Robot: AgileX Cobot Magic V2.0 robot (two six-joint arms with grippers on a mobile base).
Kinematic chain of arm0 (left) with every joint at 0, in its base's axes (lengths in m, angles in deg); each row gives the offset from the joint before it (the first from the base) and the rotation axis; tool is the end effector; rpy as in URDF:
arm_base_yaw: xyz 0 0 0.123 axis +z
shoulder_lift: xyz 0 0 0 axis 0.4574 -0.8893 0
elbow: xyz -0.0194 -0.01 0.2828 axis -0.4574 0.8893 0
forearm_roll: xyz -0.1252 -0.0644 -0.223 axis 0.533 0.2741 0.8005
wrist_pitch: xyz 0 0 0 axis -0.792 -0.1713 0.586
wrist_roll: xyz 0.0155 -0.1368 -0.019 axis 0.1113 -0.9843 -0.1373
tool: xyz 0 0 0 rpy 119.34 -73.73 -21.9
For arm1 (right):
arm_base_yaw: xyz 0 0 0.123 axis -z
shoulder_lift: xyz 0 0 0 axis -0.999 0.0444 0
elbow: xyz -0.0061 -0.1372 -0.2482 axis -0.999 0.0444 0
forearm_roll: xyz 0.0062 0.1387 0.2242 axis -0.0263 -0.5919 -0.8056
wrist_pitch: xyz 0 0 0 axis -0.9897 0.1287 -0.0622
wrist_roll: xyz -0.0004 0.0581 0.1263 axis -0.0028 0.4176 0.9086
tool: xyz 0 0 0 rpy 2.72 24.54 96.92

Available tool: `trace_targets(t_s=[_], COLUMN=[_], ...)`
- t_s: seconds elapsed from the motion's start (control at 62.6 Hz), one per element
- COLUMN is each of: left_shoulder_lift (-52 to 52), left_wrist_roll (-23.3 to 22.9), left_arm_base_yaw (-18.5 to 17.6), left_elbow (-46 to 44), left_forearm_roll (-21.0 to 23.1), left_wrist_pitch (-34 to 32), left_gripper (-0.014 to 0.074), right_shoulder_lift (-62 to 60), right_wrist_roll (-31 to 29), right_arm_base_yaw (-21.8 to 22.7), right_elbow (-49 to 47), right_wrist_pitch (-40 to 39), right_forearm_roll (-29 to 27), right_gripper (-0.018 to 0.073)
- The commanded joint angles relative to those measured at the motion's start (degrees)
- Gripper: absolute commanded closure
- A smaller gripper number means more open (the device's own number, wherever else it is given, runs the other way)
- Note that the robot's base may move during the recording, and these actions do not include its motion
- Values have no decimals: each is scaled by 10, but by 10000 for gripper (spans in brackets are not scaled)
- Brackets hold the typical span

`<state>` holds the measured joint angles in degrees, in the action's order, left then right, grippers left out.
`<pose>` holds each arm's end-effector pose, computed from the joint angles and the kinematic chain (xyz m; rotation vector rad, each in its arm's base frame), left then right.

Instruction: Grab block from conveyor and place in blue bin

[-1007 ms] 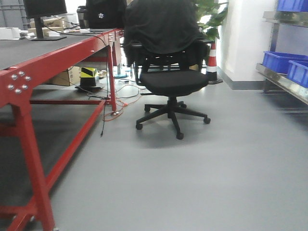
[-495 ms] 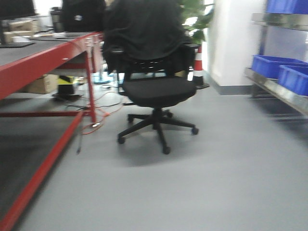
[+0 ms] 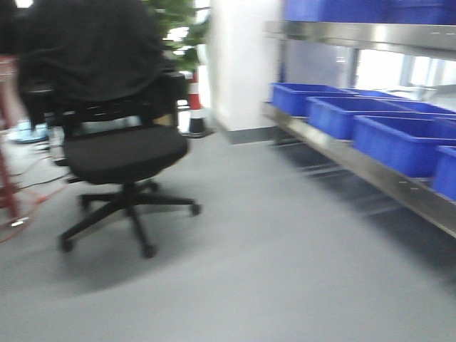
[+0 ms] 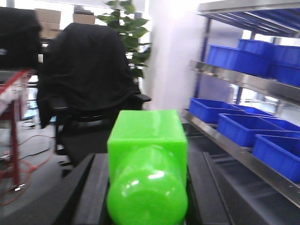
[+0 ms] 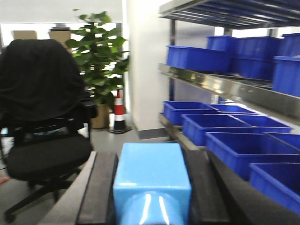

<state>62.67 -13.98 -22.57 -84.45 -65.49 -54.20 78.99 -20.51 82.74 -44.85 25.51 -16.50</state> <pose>0.1168 0.0007 0.3528 -0.0611 1.5077 -0.0364 0.1082 0.0149 0.3325 -0.0422 1.4679 0.1580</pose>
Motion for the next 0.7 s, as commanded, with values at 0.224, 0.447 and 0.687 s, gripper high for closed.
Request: trace_targets(t_s=[0.224,0.447,0.687], left_shoulder_lift=[1,1,1], left_wrist_roll=[-1,-1,-1], left_arm_base_yaw=[-3,-3,-3], left_elbow=[0,0,0], left_forearm_roll=[-1,-1,-1], left_wrist_pitch=[-14,-14,-14], left_gripper=[708,708,708], right_shoulder_lift=[-2,-2,-2], right_wrist_roll=[-1,-1,-1], right_arm_base_yaw=[0,0,0], right_elbow=[2,2,2], right_wrist_pitch=[-9,-9,-9], right_forearm_roll=[5,5,5], right_gripper=[721,721,721])
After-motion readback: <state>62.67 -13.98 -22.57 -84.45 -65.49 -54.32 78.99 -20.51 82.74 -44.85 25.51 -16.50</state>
